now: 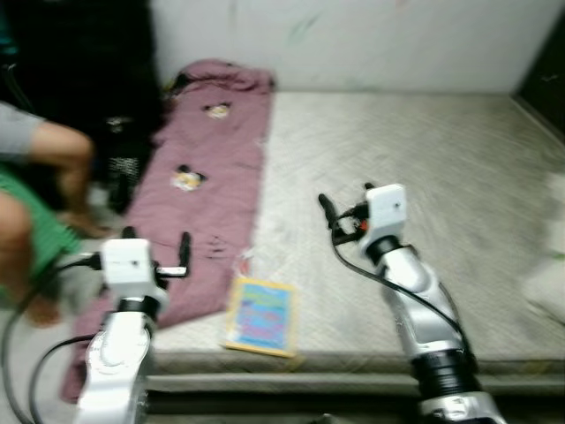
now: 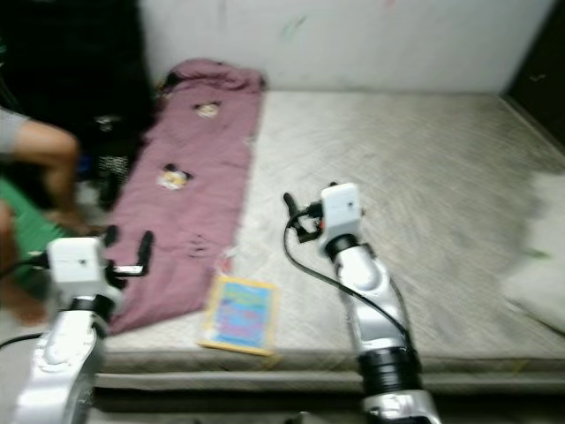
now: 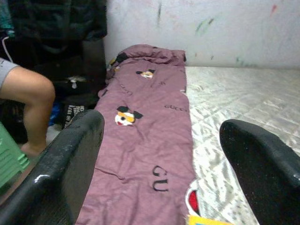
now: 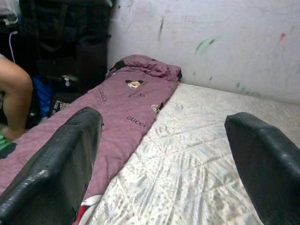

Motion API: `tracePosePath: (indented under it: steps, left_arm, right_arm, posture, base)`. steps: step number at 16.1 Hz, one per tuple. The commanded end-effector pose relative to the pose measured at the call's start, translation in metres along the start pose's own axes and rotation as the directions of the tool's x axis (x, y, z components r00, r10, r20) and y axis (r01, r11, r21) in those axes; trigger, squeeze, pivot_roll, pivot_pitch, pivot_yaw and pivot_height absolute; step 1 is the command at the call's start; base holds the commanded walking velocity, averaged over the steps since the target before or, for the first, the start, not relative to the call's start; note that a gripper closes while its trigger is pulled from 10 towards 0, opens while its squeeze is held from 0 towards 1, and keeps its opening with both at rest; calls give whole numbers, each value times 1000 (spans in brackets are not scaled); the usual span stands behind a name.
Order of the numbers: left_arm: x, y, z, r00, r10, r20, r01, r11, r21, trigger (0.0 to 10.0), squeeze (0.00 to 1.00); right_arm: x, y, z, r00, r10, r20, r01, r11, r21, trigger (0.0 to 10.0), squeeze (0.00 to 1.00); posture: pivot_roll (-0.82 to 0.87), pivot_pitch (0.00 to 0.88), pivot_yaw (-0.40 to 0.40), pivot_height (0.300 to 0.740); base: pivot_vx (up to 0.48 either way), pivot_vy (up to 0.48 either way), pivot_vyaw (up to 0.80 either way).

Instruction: Clean up the room

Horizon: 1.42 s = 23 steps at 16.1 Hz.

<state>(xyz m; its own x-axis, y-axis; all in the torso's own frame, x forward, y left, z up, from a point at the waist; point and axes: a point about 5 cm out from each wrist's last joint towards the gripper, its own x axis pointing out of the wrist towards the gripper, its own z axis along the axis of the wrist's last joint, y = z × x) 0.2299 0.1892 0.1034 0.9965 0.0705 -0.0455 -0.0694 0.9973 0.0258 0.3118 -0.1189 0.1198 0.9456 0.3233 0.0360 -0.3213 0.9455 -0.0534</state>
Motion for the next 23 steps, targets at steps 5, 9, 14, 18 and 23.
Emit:
tracePosePath:
  steps: [5, 9, 14, 18, 23]
  left_arm:
    - [2, 3, 5, 999, 40, 12, -40, 999, 35, 10000, 0]
    - [3, 1, 6, 1000, 18, 25, -19, 1000, 15, 10000, 0]
    - [4, 1, 6, 999, 25, 29, -25, 999, 19, 10000, 0]
    - [5, 1, 6, 999, 16, 30, -17, 1000, 24, 10000, 0]
    - [4, 0, 6, 1000, 9, 24, -10, 1000, 21, 10000, 0]
  right_arm:
    - [3, 3, 4, 1000, 8, 10, -8, 1000, 6, 10000, 0]
    - [4, 3, 4, 1000, 6, 9, -6, 1000, 10, 10000, 0]
    - [6, 2, 3, 1000, 5, 2, -5, 1000, 24, 10000, 0]
    - [6, 2, 4, 1000, 5, 7, -5, 1000, 21, 10000, 0]
    - [6, 2, 3, 1000, 4, 2, -4, 1000, 26, 10000, 0]
  posture:
    - [-29, 0, -7, 740]
    - [-29, 0, -7, 740]
    - [-31, 0, -8, 740]
    - [-33, 0, -6, 740]
    - [-33, 0, -7, 740]
  base:
    - [0, 0, 0]
    - [0, 0, 0]
    - [0, 0, -320]
    - [0, 0, -361]
    - [0, -181, -731]
